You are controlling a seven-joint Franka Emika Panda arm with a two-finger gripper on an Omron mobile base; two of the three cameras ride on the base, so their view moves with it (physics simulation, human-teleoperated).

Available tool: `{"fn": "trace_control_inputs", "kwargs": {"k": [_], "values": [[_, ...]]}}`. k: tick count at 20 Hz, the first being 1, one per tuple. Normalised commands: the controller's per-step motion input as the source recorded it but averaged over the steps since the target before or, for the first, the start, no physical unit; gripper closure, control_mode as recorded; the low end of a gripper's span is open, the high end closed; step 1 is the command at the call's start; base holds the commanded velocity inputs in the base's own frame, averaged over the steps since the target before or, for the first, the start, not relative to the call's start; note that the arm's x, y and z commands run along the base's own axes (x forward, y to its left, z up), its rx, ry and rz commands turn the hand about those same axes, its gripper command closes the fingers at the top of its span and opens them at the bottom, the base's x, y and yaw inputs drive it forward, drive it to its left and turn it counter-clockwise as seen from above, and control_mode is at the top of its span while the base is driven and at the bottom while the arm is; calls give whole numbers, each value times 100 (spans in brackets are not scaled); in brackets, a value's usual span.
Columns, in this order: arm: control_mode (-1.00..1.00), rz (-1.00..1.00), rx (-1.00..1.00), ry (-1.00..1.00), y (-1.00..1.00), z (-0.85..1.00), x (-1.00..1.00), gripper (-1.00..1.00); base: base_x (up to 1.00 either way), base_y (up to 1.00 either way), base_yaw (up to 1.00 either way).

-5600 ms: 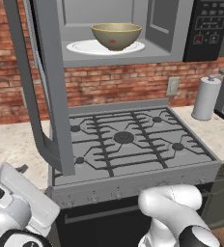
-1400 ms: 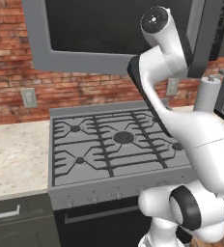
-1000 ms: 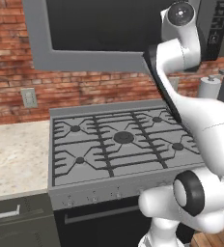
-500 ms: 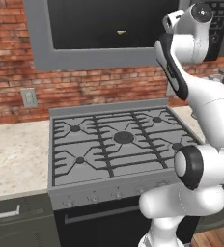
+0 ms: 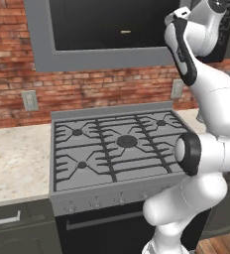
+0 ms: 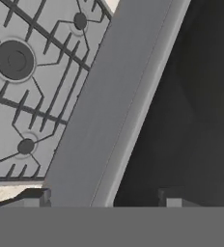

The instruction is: Pick the bell pepper from the sink and place it in the bowl. Then pick the bowl and place it in the microwave. Then close the microwave door and press the start button.

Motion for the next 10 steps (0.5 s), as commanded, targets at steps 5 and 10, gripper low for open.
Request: {"fn": "trace_control_inputs", "kwargs": {"k": [5, 10], "values": [[-100, 12, 0, 2, 1, -53, 57, -100, 0, 0, 0], [-100, 11, 0, 0, 2, -36, 19, -100, 0, 0, 0]]}}
